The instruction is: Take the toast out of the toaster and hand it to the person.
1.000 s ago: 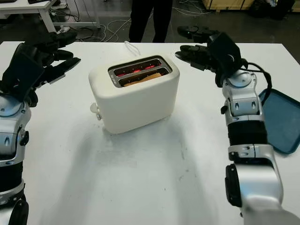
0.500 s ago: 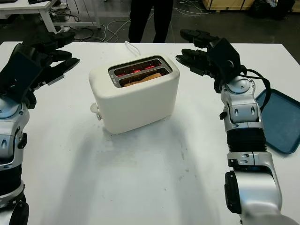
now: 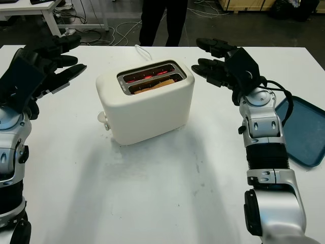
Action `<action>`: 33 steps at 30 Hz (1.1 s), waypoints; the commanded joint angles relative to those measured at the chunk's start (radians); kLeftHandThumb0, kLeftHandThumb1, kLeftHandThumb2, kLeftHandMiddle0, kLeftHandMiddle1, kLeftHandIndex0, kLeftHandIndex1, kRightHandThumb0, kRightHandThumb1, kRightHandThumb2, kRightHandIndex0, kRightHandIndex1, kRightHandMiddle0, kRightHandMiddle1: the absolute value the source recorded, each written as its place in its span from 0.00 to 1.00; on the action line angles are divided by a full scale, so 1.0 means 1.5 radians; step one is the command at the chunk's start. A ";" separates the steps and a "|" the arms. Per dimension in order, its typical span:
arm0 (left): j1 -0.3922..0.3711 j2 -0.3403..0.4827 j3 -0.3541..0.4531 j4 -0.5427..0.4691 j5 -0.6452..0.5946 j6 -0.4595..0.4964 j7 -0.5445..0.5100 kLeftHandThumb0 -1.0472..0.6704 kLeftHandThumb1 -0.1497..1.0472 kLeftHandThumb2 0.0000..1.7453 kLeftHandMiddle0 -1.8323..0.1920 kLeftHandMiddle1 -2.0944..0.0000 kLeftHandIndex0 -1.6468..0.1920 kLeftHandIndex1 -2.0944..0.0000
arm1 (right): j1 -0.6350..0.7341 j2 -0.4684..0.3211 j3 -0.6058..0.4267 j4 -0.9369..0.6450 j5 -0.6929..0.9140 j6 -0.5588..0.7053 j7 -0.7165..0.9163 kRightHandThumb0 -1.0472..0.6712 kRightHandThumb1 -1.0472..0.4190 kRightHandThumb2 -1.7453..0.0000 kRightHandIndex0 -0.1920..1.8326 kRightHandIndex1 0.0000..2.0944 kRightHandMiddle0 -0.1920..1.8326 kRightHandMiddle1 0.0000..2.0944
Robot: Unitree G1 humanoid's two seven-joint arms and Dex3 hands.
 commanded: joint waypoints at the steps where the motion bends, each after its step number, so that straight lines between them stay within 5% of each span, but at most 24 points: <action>1: 0.009 0.000 0.005 -0.008 0.001 -0.006 0.000 0.36 0.89 0.05 0.77 0.63 0.57 1.00 | 0.000 -0.002 -0.002 0.004 -0.002 -0.016 -0.007 0.45 0.09 0.94 0.37 0.01 0.33 0.00; 33: -0.002 -0.004 0.008 0.004 -0.006 -0.001 -0.002 0.42 0.89 0.04 0.76 0.65 0.57 1.00 | -0.015 -0.003 0.005 -0.001 -0.004 0.005 -0.003 0.46 0.09 0.93 0.35 0.00 0.32 0.00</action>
